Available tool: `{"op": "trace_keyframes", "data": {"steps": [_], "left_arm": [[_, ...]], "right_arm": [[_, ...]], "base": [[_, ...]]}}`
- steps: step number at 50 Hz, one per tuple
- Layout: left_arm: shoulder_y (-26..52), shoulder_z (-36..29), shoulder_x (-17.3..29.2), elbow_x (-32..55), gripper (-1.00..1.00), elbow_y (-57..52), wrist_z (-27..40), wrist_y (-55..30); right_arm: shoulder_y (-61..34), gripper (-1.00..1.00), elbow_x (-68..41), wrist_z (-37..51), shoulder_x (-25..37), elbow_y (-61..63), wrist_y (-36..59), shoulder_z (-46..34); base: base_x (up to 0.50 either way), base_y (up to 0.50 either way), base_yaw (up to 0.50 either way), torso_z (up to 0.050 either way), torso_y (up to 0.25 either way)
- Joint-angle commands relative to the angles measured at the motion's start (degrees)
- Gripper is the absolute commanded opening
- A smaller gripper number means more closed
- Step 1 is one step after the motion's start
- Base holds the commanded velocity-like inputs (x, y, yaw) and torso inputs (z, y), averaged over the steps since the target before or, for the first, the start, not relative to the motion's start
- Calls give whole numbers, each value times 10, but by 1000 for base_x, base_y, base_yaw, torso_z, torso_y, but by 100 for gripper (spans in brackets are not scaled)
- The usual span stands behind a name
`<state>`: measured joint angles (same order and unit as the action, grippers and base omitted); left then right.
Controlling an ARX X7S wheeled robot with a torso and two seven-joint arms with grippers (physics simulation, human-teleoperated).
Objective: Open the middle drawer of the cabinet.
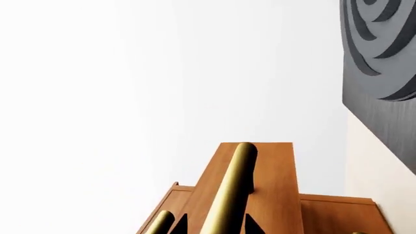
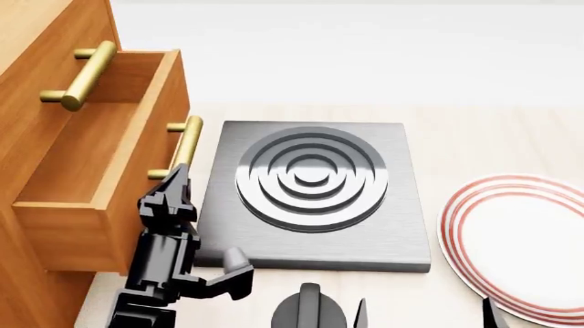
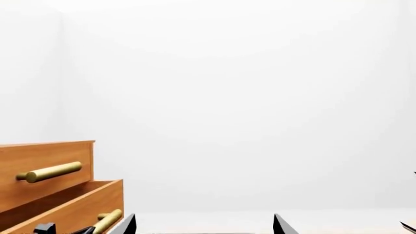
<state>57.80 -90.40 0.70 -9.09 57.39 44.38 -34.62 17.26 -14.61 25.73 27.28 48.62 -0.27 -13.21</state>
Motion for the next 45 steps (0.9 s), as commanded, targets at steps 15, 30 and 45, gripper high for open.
{"op": "trace_keyframes", "data": {"steps": [15, 30, 45], "left_arm": [[-15, -9, -7, -86, -100, -83, -8, -40], [-16, -9, -7, -108, -100, -117, -20, -48], [-15, -8, -7, -113, -100, -143, -24, -51]], "right_arm": [[0, 100, -2, 3, 4, -1, -1, -3], [0, 100, -3, 6, 7, 1, -1, -3], [-8, 100, -8, 12, 10, 11, 17, -5]], "base": [[-4, -1, 0, -1, 0], [-8, 0, 0, 0, 1], [-8, 0, 0, 0, 1]]}}
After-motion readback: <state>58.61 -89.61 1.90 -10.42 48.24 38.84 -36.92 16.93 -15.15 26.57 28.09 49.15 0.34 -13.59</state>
